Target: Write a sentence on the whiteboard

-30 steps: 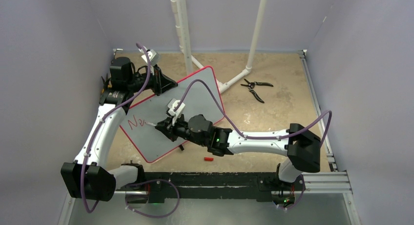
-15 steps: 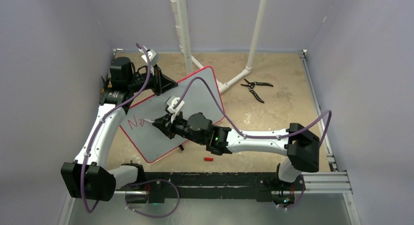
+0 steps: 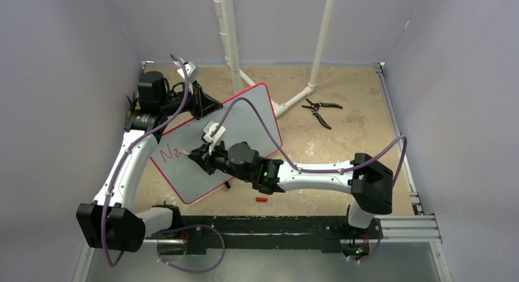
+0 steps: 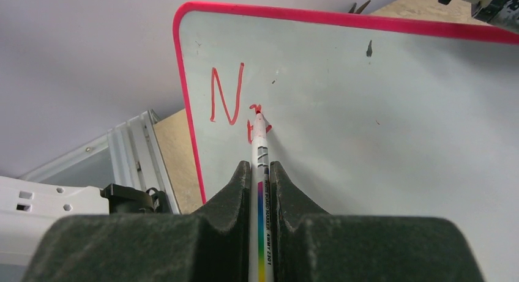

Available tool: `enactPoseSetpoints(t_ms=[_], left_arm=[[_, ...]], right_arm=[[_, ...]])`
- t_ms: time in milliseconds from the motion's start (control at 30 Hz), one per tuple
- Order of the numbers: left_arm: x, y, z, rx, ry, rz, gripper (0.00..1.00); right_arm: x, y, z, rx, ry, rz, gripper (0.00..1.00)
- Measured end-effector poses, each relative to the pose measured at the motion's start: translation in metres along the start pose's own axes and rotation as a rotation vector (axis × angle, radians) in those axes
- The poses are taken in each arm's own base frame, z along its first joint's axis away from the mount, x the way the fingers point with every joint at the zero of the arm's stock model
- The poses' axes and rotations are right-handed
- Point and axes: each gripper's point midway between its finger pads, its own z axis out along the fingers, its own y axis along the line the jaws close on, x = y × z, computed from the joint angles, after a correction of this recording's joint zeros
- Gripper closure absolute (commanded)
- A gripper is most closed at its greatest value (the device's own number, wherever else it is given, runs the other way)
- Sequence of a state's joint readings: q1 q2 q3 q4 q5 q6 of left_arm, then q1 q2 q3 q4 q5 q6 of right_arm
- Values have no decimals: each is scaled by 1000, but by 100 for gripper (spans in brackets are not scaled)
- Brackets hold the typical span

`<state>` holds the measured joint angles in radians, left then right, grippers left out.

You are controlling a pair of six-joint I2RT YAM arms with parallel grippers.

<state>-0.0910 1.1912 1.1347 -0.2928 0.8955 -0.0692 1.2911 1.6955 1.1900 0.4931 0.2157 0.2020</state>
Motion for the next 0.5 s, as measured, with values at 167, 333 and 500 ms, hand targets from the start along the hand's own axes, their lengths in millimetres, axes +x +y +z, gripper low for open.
enactPoseSetpoints(t_ms=[167, 333, 500], left_arm=[[0, 0, 0, 0, 0, 0, 100], [0, 0, 0, -1, 0, 1, 100], [0, 1, 0, -2, -1, 0, 100]], right_arm=[[4, -2, -2, 8, 7, 13, 100], [20, -5, -8, 21, 38, 30, 100], [24, -7, -11, 33, 47, 38, 100]])
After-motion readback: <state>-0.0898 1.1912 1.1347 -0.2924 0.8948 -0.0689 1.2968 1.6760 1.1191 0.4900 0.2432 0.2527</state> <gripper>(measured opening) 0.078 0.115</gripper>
